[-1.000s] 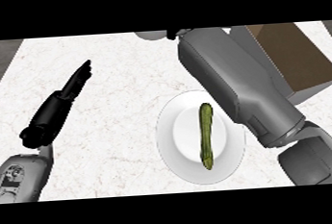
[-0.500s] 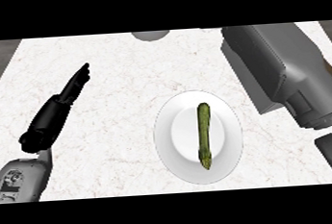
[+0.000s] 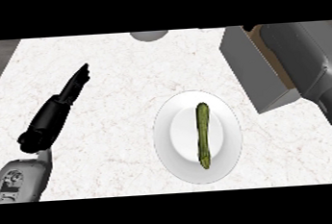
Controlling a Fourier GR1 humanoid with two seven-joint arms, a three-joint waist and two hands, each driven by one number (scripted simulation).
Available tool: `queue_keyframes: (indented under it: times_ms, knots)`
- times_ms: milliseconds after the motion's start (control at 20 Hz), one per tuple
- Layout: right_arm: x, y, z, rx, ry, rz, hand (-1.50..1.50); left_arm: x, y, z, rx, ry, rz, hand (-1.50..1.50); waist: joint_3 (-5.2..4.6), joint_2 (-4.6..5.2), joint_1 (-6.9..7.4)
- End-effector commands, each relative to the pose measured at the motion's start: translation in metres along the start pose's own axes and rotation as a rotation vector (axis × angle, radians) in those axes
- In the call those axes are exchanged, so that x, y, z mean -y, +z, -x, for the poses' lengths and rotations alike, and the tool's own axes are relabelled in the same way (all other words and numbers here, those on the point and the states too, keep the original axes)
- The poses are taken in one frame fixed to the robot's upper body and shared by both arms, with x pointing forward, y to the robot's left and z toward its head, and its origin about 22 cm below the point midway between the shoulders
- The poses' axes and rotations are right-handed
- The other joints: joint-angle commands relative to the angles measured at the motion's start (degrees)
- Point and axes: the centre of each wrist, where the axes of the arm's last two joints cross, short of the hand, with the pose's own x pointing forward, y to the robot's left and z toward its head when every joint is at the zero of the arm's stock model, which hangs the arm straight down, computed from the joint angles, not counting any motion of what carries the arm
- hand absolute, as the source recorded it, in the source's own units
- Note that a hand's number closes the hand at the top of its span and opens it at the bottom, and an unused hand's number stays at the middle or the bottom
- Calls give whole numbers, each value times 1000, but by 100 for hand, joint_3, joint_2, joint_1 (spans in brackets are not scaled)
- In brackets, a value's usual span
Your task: Pick the can from the plate and place it in the cardboard box
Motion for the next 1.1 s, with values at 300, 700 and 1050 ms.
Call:
queue_keyframes:
  times_ms: [300, 700, 1050]
  knots:
    - [-10, -39, 76, -90, 108, -336, 150, 4, -1, 9, -2, 10, -2, 0, -1, 5, -30]
    - [3, -46, 91, 167, -88, -398, -150, -7, 0, 3, -8, -14, -21, 0, 3, -26, -77]
    - [31, -41, 73, 147, -810, -52, -150, -10, 3, 2, 1, -7, -20, 0, 32, -51, -116]
